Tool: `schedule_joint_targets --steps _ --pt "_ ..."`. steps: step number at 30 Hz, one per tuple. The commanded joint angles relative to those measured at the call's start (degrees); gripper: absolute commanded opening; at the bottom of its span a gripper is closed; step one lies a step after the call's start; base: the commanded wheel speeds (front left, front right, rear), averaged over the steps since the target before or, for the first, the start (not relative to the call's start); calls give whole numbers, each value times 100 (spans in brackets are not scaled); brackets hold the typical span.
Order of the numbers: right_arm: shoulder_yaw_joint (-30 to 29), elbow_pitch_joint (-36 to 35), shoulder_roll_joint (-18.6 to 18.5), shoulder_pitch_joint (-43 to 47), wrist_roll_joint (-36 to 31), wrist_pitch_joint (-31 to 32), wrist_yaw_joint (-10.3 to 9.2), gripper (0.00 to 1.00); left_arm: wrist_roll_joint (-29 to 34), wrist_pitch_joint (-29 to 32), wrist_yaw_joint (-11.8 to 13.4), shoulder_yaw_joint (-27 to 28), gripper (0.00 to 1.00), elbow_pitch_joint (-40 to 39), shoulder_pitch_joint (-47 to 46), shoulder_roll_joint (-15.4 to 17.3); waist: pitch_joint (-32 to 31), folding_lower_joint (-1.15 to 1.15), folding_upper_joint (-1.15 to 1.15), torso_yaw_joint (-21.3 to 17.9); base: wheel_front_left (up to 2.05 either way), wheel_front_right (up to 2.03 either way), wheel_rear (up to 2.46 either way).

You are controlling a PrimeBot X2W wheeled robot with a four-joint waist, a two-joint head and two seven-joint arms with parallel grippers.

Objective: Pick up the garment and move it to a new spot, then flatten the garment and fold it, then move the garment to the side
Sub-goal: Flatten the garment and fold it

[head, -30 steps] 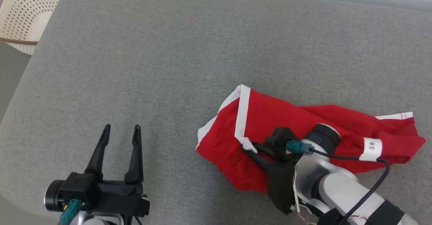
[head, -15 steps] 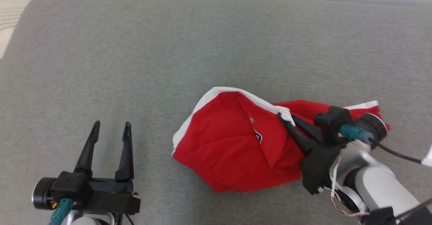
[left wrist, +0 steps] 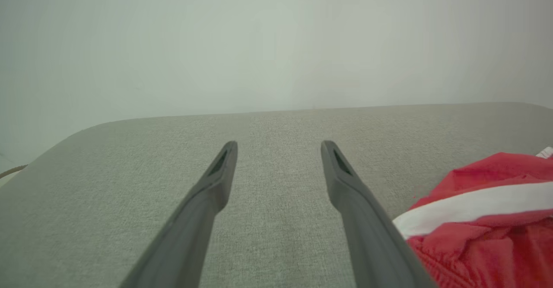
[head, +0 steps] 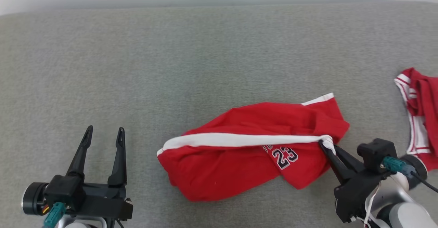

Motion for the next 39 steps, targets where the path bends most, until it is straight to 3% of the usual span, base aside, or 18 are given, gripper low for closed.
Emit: schedule_joint_targets --steps 1,7,8,9,18,29,39 --pt "-38 22 34 77 12 -29 -6 0 12 15 12 -4 100 -21 71 28 -66 1 0 -122 0 0 0" --pt "-163 343 287 205 233 -334 -6 0 3 84 10 -53 100 -77 66 59 -62 1 0 -253 0 0 0" --pt "-198 421 318 213 241 -417 -6 43 1 97 18 -56 100 -86 65 63 -60 1 0 -269 0 0 0" --pt "-207 484 328 234 256 -505 -6 100 -1 112 23 -63 100 -90 67 62 -62 1 0 -282 0 0 0" --pt "-929 606 573 721 381 -1196 -6 100 -63 146 94 -1 100 -155 155 123 -134 1 0 -401 0 0 0" --pt "-2242 -198 1235 740 -246 -1729 -6 100 -76 284 429 188 100 -419 408 135 -391 1 0 -448 0 0 0" --pt "-1703 -496 1489 913 -724 -1440 -5 100 -87 531 715 186 100 -770 955 95 -786 1 0 -279 0 0 0"
